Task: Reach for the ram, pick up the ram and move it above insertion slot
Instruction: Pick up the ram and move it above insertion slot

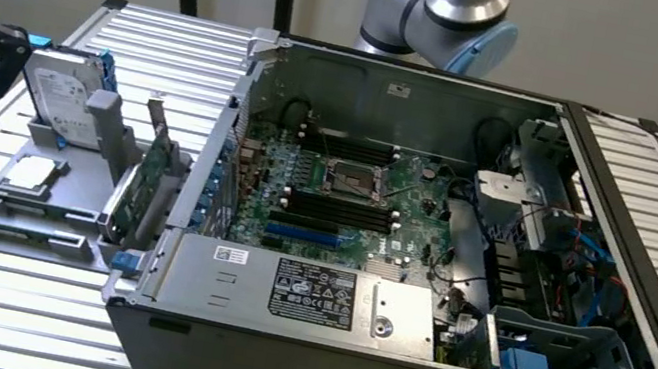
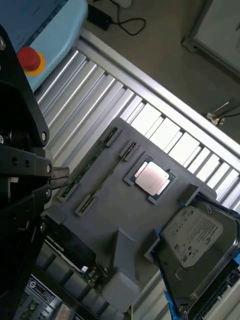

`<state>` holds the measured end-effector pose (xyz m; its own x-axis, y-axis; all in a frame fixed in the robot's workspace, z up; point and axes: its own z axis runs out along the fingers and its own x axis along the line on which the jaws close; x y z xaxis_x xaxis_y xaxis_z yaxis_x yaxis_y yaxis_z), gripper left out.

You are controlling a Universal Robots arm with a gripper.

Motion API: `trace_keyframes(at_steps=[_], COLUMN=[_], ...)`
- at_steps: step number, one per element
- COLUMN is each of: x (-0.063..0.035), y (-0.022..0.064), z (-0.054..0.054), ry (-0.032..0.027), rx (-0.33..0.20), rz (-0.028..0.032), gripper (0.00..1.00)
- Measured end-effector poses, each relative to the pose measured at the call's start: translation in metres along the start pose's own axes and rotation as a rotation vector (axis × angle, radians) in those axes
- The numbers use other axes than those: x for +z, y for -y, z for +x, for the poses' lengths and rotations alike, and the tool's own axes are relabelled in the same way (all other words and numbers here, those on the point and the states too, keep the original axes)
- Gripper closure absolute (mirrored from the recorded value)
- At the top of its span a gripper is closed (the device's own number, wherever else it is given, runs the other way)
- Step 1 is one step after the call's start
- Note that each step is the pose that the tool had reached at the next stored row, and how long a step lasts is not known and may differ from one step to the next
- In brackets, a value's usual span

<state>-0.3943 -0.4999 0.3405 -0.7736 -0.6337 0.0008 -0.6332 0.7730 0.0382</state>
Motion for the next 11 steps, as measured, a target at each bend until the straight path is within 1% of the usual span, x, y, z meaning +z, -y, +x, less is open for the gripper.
trace_keyframes(at_steps=[11], x=[0.0046], y=[0.0002], z=[0.0000], ry=[-0.0077], rx=[-0.201], rz=[0.0001], gripper=[0.90])
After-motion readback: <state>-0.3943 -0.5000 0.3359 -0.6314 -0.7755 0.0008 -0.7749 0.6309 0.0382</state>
